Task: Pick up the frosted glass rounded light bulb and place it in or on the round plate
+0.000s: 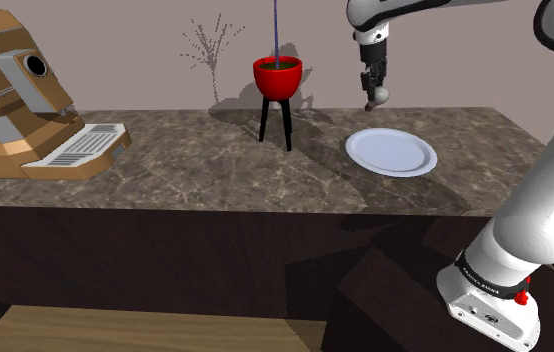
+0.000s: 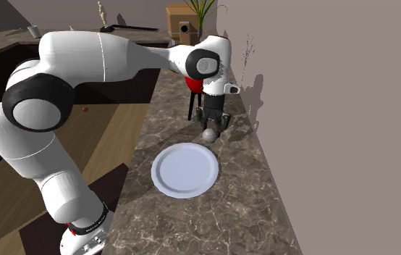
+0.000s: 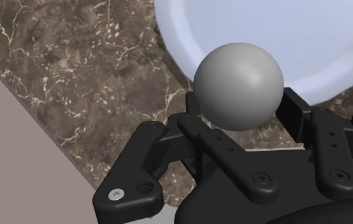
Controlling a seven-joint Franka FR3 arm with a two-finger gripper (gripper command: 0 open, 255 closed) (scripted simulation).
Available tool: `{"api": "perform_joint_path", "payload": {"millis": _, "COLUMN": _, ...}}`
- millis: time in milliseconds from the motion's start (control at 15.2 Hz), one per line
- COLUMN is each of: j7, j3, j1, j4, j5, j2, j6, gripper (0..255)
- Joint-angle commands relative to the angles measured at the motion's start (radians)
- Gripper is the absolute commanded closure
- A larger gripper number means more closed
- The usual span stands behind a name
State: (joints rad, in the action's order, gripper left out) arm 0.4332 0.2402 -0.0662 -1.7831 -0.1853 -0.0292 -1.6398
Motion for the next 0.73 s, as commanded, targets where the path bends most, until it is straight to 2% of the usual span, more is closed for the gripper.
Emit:
{"api": "perform_joint_path", "payload": {"millis": 0, "j7": -0.022, "j3": -0.008, "j1": 0.009, "j4": -0.093, "j5": -0.018, "j2": 0.089, "j6": -0.002, "gripper": 255}}
{"api": "perform_joint_path", "payload": {"millis": 396, "j7": -0.083, "j3": -0.041, "j1": 0.020, "j4": -0.338, "j5": -0.055, "j2": 0.348, "j6": 0.018, "gripper": 255}}
{"api": "perform_joint_path", "payload": {"millis": 660, "j7": -0.091, "j3": -0.038, "j1": 0.018, "j4": -0.388, "j5": -0.057, "j2": 0.344, "j6": -0.035, "gripper": 255}}
